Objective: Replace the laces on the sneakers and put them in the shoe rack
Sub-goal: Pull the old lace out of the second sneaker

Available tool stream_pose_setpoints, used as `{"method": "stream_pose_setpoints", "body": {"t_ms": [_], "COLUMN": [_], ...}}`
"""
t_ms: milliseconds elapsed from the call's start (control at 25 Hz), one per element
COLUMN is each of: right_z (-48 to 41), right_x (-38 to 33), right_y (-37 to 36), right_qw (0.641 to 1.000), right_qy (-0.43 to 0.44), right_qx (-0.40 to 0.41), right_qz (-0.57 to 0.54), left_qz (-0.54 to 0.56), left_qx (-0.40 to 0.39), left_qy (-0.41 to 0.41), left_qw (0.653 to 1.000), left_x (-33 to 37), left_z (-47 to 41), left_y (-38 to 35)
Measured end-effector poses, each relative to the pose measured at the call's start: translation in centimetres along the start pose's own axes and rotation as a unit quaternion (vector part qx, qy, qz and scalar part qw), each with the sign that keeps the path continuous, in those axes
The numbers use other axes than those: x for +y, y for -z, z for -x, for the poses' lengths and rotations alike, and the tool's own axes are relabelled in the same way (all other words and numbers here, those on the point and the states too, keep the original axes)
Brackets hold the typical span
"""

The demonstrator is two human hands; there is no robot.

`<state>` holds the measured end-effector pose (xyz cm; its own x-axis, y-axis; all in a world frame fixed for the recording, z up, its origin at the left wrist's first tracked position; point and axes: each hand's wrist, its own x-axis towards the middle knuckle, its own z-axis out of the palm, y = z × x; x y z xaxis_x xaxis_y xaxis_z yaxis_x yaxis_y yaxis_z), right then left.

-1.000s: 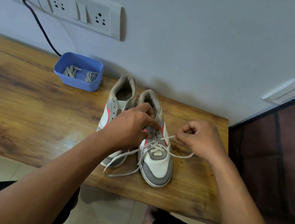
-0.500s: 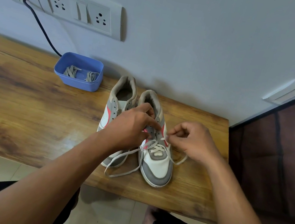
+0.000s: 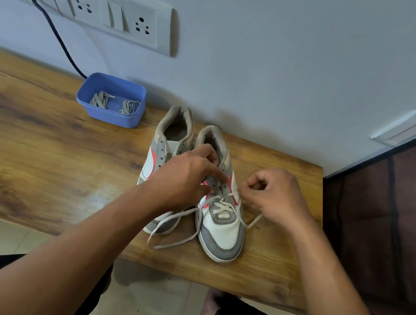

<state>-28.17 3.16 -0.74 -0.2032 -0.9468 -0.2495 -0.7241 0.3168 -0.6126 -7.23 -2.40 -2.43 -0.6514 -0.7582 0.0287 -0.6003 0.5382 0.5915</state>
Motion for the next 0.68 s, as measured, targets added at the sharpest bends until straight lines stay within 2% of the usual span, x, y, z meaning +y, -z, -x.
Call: {"method": "stream_pose_setpoints", "body": {"t_ms": [80, 120, 200, 280, 400, 480, 600, 680], "right_z": [-0.3, -0.4, -0.2, -0.1, -0.6, -0.9, -1.0, -0.9], "right_x": [0.9, 1.4, 2.0, 2.1, 1.0, 0.1, 0.0, 0.2], "right_y": [1.5, 2.0, 2.1, 1.4, 0.3, -0.6, -1.1, -0.6], "right_qw": [0.996, 0.995, 0.992, 0.987, 0.994, 0.987, 0.98, 0.978], "right_qy": [-0.029, -0.045, -0.06, -0.027, 0.081, 0.136, 0.142, 0.138], "right_qx": [0.067, 0.066, -0.021, -0.069, -0.028, -0.038, -0.006, 0.031], "right_qz": [0.044, 0.065, 0.113, 0.14, 0.063, 0.073, 0.139, 0.153], "left_qz": [0.0, 0.002, 0.004, 0.006, 0.014, 0.022, 0.043, 0.058], "left_qx": [0.0, -0.001, 0.005, 0.017, 0.051, 0.08, 0.121, 0.119], "left_qy": [-0.001, -0.002, -0.007, -0.007, -0.009, -0.011, 0.018, 0.057], "left_qw": [1.0, 1.0, 1.0, 1.0, 0.999, 0.996, 0.992, 0.99], "left_x": [0.0, 0.0, 0.1, 0.2, 0.1, 0.2, 0.5, 0.7], "left_z": [0.1, 0.1, 0.2, 0.3, 0.3, 0.2, 0.4, 0.6], "left_y": [0.0, 0.0, 0.0, -0.2, -0.7, -0.9, -0.9, -0.8]}}
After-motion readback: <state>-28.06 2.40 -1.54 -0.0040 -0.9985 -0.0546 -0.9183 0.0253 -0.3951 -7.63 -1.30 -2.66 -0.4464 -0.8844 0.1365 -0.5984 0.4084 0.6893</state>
